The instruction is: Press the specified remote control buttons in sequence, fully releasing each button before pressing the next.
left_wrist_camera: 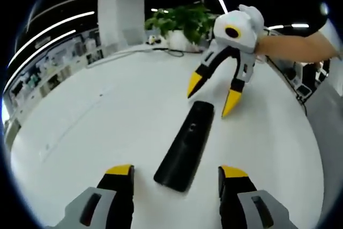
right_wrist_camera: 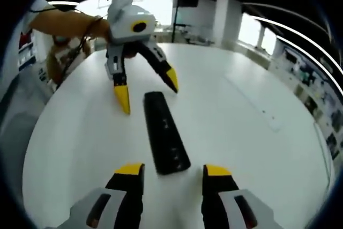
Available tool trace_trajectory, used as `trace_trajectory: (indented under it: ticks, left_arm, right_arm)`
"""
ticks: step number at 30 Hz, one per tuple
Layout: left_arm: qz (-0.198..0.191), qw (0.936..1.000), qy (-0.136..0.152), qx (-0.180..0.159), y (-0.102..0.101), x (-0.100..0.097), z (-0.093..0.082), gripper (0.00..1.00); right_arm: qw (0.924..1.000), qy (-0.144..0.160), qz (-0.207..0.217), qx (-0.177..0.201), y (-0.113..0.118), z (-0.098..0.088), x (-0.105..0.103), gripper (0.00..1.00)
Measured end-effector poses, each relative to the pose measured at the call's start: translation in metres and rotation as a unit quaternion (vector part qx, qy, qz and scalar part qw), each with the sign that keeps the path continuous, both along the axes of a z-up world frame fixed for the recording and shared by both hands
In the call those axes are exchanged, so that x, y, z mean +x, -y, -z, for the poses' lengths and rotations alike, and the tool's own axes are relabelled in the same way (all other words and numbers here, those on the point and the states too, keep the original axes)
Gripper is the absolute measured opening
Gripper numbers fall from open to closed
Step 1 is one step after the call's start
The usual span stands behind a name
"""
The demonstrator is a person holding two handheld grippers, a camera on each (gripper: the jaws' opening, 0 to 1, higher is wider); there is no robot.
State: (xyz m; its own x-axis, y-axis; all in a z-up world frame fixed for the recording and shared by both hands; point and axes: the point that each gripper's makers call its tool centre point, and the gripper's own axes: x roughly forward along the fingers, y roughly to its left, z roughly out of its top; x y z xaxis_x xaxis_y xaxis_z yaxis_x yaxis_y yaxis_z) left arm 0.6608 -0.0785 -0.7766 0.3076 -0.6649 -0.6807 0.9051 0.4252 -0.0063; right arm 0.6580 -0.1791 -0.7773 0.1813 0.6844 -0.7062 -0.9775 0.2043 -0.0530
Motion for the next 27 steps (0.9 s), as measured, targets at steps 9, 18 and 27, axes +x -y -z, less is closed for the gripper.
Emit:
trace_trajectory:
  ticks: [9,18,27]
  left_arm:
    - [0.018,0.9998,-0.011,0.003,0.005,-0.001,0.002,0.57]
    - [0.03,0.9994,-0.014,0.006,0.007,0.001,0.002,0.51]
    - [0.052,0.9984,-0.018,0.015,0.007,0.001,0.002,0.42]
  right_arm:
    - [0.9997,-0.007,-0.019,-0.012,-0.003,0.003,0.001,0.39]
    - [0.9987,-0.015,-0.045,-0.019,-0.01,0.004,-0.001,0.36]
    - [0.9977,-0.022,-0.059,-0.024,-0.011,0.005,0.0,0.35]
